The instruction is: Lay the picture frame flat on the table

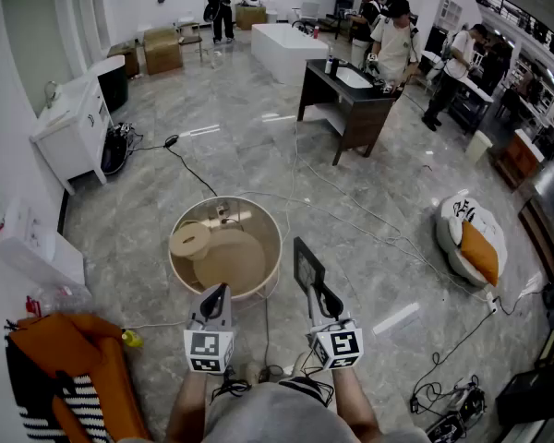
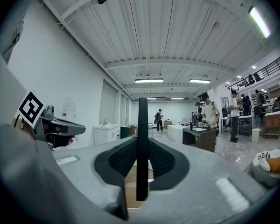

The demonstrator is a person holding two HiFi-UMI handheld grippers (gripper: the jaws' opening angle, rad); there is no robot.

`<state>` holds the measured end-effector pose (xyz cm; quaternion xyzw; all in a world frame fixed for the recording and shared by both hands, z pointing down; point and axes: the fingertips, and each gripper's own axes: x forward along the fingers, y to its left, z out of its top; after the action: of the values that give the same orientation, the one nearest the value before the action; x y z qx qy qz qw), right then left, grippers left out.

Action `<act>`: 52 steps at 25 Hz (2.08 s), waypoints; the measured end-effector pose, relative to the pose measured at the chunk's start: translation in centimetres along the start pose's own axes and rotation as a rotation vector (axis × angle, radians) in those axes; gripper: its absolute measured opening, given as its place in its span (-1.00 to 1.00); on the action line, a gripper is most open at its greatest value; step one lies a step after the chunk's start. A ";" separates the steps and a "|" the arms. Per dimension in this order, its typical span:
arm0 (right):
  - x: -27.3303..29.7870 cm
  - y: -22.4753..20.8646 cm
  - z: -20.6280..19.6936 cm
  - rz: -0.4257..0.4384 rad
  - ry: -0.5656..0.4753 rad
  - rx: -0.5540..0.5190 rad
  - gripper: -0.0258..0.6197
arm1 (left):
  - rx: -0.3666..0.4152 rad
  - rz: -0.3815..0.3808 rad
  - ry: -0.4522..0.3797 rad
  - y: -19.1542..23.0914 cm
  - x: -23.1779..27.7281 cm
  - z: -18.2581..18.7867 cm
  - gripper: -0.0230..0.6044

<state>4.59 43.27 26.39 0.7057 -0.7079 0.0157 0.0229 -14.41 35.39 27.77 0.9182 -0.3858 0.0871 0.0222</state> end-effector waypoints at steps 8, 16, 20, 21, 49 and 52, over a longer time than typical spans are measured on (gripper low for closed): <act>-0.8 1.4 0.1 0.003 -0.007 0.011 -0.71 | -0.004 -0.017 -0.005 0.1 -0.9 -0.1 -0.87; -0.3 2.7 0.6 0.016 -0.014 -0.002 -0.72 | -0.041 -0.030 0.001 1.0 -1.2 -0.9 -0.87; 0.8 2.7 0.3 0.032 -0.005 0.008 -0.72 | -0.045 -0.018 0.005 1.4 -0.7 -1.2 -0.87; 1.3 2.7 0.2 0.037 -0.003 0.012 -0.72 | -0.050 -0.014 0.009 1.7 -0.5 -1.4 -0.87; 28.0 -6.5 -4.3 0.225 0.109 0.101 -0.72 | -0.096 0.185 0.134 12.1 21.2 -2.1 -0.87; 30.4 -7.6 -4.9 0.249 0.122 0.111 -0.72 | -0.103 0.209 0.147 12.7 23.5 -2.2 -0.87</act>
<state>12.20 13.14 32.87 0.6102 -0.7854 0.1007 0.0246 -7.62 10.12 33.77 0.8619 -0.4806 0.1359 0.0881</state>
